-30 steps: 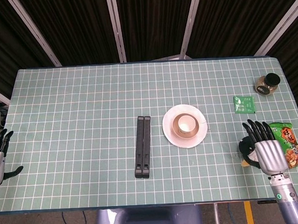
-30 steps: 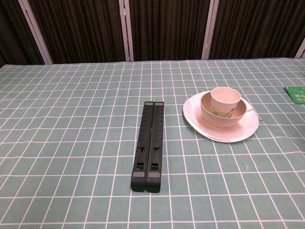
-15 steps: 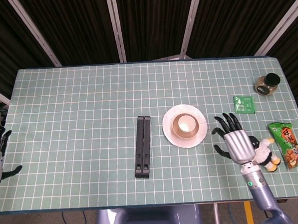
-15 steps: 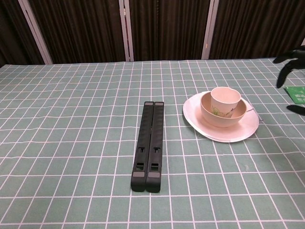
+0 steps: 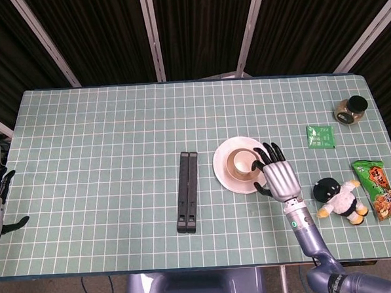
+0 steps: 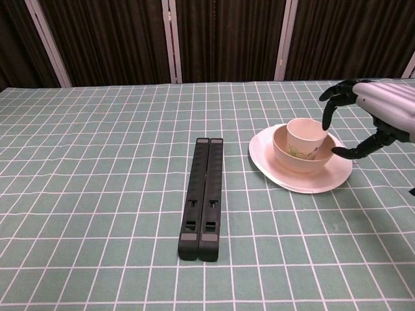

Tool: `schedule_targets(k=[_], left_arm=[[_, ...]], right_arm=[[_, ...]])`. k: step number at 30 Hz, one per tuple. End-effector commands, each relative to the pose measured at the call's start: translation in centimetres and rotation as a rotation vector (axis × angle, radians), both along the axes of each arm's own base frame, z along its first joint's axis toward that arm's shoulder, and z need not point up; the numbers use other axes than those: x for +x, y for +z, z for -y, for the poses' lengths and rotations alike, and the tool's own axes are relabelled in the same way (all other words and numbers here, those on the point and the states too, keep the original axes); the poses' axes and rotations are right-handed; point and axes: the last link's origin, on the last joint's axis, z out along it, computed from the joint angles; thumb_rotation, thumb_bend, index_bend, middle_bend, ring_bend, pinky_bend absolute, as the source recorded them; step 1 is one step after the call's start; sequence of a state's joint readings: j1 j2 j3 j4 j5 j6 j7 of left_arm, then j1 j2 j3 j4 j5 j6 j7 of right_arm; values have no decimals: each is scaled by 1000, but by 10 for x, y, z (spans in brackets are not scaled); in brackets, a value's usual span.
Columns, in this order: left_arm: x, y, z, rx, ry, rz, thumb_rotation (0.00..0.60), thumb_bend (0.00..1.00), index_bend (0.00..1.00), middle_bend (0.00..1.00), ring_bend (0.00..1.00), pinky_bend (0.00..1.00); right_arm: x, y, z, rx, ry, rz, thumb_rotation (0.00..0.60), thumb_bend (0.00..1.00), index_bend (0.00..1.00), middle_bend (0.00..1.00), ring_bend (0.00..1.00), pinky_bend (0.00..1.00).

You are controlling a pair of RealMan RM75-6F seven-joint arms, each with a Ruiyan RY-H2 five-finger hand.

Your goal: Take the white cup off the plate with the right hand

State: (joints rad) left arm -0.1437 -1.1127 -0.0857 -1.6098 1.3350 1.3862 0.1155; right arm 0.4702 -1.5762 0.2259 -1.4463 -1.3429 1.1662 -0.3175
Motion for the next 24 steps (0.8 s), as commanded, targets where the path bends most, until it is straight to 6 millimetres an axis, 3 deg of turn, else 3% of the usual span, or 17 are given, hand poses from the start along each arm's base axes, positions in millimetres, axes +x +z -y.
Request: schedule_targets(k=[1,17,24], left_arm=[[0,0,0,0,0,1,600,19,0,0,0,0],[0,0,0,-4,1,7,600,19,0,0,0,0],[-1,0,-1,-7,2,10,600,20,0,0,0,0]], right_arm=[[2,-6,5,3,-8,3,600,214,451,137,0,0],[10,-26,21,11,-16,4,600,231,478,166,0,0],[9,-34,24,24,-27,6,600,339,530,204,0,0]])
